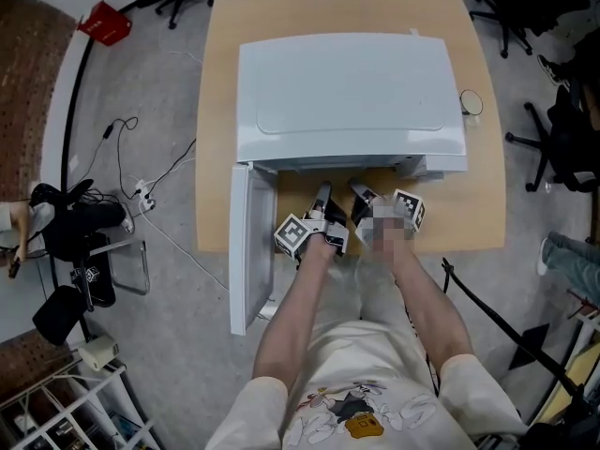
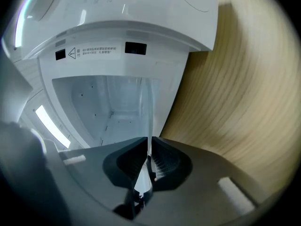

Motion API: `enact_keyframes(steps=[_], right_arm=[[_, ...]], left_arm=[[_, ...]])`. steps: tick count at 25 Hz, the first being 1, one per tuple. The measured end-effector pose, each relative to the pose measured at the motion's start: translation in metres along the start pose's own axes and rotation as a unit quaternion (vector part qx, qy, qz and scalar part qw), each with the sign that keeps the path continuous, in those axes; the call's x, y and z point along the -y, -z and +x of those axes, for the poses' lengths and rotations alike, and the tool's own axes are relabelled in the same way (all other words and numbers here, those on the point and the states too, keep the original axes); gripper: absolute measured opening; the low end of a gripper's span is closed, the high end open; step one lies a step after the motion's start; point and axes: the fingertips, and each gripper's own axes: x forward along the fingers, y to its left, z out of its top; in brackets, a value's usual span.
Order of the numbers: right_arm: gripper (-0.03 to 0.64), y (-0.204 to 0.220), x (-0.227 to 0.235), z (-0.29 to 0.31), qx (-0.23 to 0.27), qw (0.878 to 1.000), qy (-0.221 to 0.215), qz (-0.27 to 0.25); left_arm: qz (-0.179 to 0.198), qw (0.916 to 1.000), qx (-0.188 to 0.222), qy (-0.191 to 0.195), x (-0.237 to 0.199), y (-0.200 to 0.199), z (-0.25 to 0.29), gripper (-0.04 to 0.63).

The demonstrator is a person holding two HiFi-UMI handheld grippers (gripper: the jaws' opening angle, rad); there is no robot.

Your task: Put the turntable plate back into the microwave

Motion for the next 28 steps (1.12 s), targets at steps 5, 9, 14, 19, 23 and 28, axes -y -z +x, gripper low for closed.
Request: enact_keyframes(steps=[5, 9, 14, 19, 23, 28], right_arm=[[0.008, 0.001, -0.003, 0.002, -0.005, 1.0, 0.004, -0.013], [0.008, -0.003, -0.009, 0.001, -0.002, 1.0, -0.003, -0.012], [0.008, -0.007, -0.006, -0.001, 0.001, 1.0, -0.001, -0.01], [0.009, -0.006, -0.009, 0.004, -0.002, 1.0, -0.001, -0.012], [0.012, 0.001, -0.008, 0.005, -0.011, 1.0, 0.004, -0.015], [0.009, 0.006, -0.008, 0.0, -0.014, 0.999, 0.016, -0.034]], left_arm=[[-0.007, 0.9998, 0.016, -0.005, -0.004, -0.007, 0.001, 0.015], [-0.008, 0.9995, 0.032, -0.001, 0.001, -0.02, 0.009, 0.015], [0.0, 0.9996, 0.029, -0.005, -0.002, -0.022, 0.008, 0.026], [0.011, 0.9999, 0.011, -0.003, 0.003, -0.014, 0.009, 0.075], [0.031, 0.9993, -0.018, -0.006, 0.007, 0.0, 0.007, 0.083], [0.066, 0.9967, -0.042, -0.018, 0.009, 0.012, -0.003, 0.038]])
